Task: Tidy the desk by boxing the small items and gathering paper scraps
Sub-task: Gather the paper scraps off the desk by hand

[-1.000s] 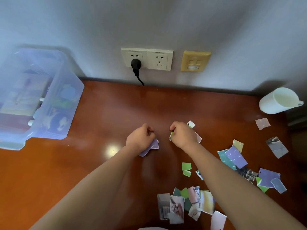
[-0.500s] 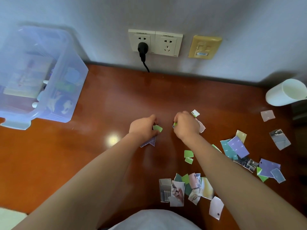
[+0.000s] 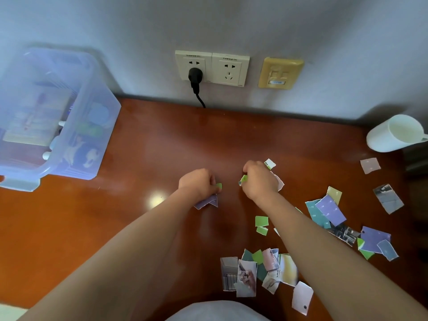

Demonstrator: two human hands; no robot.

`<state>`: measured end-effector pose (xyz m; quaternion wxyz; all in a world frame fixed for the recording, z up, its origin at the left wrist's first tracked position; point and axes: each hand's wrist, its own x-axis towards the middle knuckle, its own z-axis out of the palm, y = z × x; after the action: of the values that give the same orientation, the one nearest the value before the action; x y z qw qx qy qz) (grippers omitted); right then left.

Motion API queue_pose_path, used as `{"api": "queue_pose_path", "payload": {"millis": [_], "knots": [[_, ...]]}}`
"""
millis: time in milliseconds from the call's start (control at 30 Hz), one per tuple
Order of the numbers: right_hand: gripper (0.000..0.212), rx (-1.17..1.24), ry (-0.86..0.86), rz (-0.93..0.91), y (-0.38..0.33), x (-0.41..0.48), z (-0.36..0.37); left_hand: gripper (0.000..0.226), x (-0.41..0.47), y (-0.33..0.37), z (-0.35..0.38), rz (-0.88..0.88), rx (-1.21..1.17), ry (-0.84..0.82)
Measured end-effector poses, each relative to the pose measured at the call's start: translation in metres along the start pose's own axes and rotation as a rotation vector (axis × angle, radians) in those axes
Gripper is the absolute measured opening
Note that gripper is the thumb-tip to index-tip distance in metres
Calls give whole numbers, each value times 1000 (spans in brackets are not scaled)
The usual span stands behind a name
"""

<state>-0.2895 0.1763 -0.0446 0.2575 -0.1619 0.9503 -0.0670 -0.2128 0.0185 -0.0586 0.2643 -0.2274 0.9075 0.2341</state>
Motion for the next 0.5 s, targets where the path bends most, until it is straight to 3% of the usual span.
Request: {"api": "queue_pose_path", "payload": {"millis": [200, 367, 500], "knots": [[20, 31, 25, 15, 8, 2, 5, 36, 3, 9, 10, -24, -348, -19], [8, 61, 12, -25, 7, 1, 2, 26, -1, 24, 6, -58, -710, -33], [12, 435, 38, 41, 14, 1, 5, 22, 4, 35, 4, -68, -891, -33]]}}
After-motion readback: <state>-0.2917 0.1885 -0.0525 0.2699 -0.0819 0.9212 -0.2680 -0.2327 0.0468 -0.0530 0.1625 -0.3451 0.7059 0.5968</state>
